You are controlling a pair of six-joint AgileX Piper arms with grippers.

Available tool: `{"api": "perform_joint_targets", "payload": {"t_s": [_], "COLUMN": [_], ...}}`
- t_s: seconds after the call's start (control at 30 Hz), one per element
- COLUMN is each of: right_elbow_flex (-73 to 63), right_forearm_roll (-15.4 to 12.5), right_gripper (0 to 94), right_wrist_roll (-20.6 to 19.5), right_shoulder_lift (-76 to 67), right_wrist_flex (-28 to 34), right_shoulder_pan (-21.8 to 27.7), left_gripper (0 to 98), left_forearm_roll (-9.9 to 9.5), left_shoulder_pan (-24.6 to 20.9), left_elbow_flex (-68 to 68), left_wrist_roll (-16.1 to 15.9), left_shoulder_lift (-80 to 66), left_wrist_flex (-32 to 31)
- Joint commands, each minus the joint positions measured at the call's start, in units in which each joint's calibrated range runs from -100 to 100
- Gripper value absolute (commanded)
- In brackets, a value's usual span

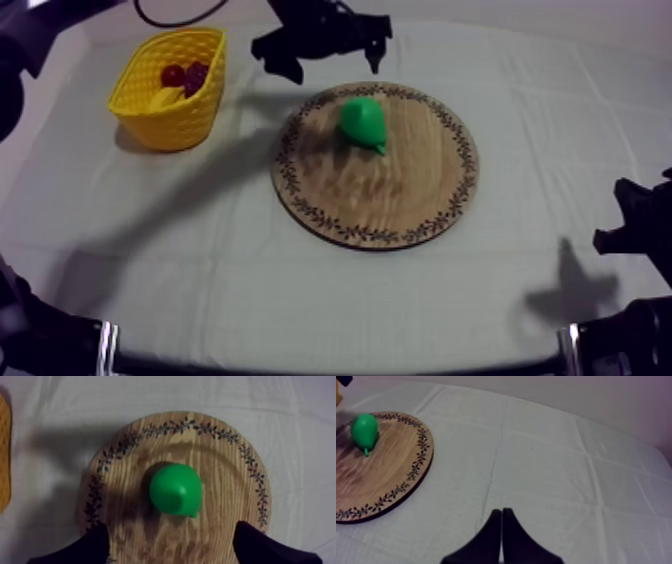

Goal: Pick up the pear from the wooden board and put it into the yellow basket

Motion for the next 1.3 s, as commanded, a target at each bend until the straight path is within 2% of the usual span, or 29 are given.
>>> {"api": "perform_joint_targets", "payload": {"t_s": [0.0, 0.33, 0.57, 1.1, 1.27], "right_elbow_flex": [0.1, 0.1, 0.1, 0.1, 0.1], "right_forearm_roll": [0.0, 0.0, 0.0, 0.0, 0.0], "right_gripper": [0.3, 0.3, 0.3, 0.3, 0.3], "right_wrist_roll": [0.0, 0.0, 0.0, 0.0, 0.0], "right_shoulder_lift": [0.0, 0.0, 0.0, 0.0, 0.0], "right_wrist_flex": [0.0, 0.0, 0.0, 0.0, 0.0], "right_shoulder_pan": [0.0, 0.0, 0.0, 0.0, 0.0], "left_gripper": [93.5, 93.9, 93.3, 91.1, 84.4], "left_forearm_roll": [0.04, -0.34, -1.30, -2.94, -3.26], "left_shoulder_pan": [0.2, 0.9, 1.1, 1.2, 1.4], "left_elbow_flex": [-0.3, -5.0, -10.0, -19.7, -20.4], "left_wrist_roll": [0.8, 2.9, 3.9, 5.3, 5.6], "left_shoulder_lift": [1.5, 9.8, 15.7, 26.4, 27.0], "left_wrist_flex": [-0.2, -2.4, -2.9, -0.8, -0.8]}}
